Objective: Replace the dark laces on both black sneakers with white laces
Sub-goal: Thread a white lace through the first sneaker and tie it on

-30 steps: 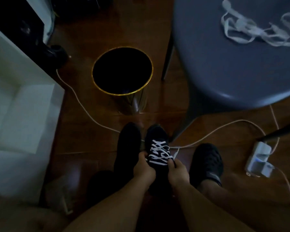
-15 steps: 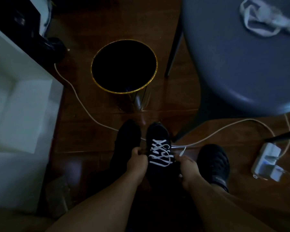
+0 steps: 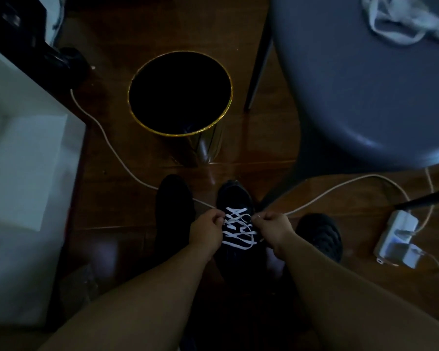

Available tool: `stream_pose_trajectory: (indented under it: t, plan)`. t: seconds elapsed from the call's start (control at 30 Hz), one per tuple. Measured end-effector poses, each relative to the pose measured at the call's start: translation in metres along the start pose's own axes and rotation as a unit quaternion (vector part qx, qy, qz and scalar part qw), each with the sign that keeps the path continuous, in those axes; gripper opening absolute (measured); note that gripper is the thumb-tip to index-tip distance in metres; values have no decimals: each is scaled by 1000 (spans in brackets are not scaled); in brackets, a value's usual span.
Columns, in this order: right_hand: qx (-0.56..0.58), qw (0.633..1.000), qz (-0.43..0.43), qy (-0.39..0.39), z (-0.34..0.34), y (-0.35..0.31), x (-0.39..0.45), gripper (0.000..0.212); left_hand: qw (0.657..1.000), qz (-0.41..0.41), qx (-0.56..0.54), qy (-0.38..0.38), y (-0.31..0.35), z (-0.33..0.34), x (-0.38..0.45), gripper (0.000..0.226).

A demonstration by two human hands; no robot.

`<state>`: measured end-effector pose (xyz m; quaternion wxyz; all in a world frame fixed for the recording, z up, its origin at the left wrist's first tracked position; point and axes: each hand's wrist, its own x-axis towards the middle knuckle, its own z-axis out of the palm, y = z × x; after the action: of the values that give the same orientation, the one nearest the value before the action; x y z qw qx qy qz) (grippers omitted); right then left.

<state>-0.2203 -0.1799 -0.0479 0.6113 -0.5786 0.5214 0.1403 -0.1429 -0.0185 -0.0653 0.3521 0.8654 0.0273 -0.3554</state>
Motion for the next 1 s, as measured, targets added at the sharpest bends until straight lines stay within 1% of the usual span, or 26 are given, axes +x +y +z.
stream_pose_trajectory:
  t: [0.07,0.13,0.23,0.33,0.4,0.47,0.53,0.63,0.7,0.77,0.83,0.9,1.0]
  plan:
    - [-40,999,-4,-17,2,-5,7,8,1000,-4,5,0,-2,2,3,19]
    - [-93,995,-16,-34,2,-8,11,5,999,11,28,-16,-3,-1,8,17]
    - [-127,991,-20,-36,3,-6,19,12,992,73,80,-59,-2,-11,15,18]
    - [-122,992,-15,-37,5,-2,25,15,970,149,173,-80,1,-17,23,25]
    - [-127,990,-28,-47,7,1,27,16,951,184,233,-92,3,-17,28,17]
    - [-132,990,-35,-43,10,4,29,17,940,190,265,-97,5,-16,31,8]
    - [-136,990,-30,-36,10,8,31,16,947,180,248,-96,5,-13,32,9]
    - [-149,988,-26,-35,10,13,33,16,966,129,202,-94,5,-10,29,6]
    - [-158,987,-27,-33,10,17,34,16,975,94,172,-102,5,-10,27,12]
    - [-146,989,-30,-20,11,23,37,15,985,57,122,-103,4,-11,26,14]
    - [-115,993,-36,-3,11,27,34,12,993,29,78,-83,0,-12,26,12]
    - [-81,996,-45,19,10,24,24,9,997,20,44,-61,-6,-14,25,5]
    - [-93,993,-60,28,5,22,12,13,996,49,43,-55,-14,-18,22,10]
